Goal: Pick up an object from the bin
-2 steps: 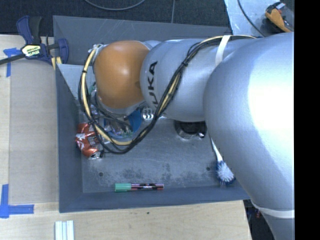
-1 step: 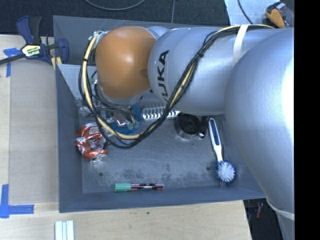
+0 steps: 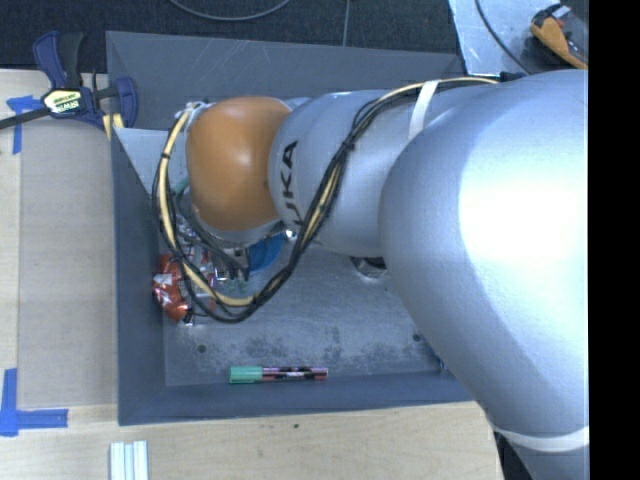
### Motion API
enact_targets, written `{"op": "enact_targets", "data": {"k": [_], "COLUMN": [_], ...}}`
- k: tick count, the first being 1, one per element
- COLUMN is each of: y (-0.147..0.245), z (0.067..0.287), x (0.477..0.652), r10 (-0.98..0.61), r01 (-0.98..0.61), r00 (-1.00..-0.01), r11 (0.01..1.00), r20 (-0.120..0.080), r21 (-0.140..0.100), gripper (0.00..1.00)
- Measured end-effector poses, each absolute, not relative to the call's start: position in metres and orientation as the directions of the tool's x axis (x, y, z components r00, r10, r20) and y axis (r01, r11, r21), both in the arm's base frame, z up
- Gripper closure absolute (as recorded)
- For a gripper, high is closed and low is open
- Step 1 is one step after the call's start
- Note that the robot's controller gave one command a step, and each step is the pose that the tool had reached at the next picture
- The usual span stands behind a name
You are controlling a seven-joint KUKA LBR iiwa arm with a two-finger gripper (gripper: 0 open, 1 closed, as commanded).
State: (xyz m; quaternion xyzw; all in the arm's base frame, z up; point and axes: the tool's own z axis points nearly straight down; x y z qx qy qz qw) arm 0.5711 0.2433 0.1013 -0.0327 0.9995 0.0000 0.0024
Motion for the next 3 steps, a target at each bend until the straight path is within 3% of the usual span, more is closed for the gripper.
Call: {"op": "enact_targets", "data": {"k": [1, 2, 3], "y": [0.2442, 0.2435, 0.2434], "z": [0.0825, 0.0822, 0.0823], "x": [0.5715, 0.5789, 0.5788], "r10": [-0.217, 0.058, 0.059], "r01": [-0.217, 0.058, 0.058], "r00": [-0.976, -0.998, -0.998], "r11": [0.976, 0.998, 0.998], "r20": [-0.026, -0.037, -0.037], "r21": [0.006, 0.017, 0.017], "gripper": [0.0, 1.0, 1.0]}}
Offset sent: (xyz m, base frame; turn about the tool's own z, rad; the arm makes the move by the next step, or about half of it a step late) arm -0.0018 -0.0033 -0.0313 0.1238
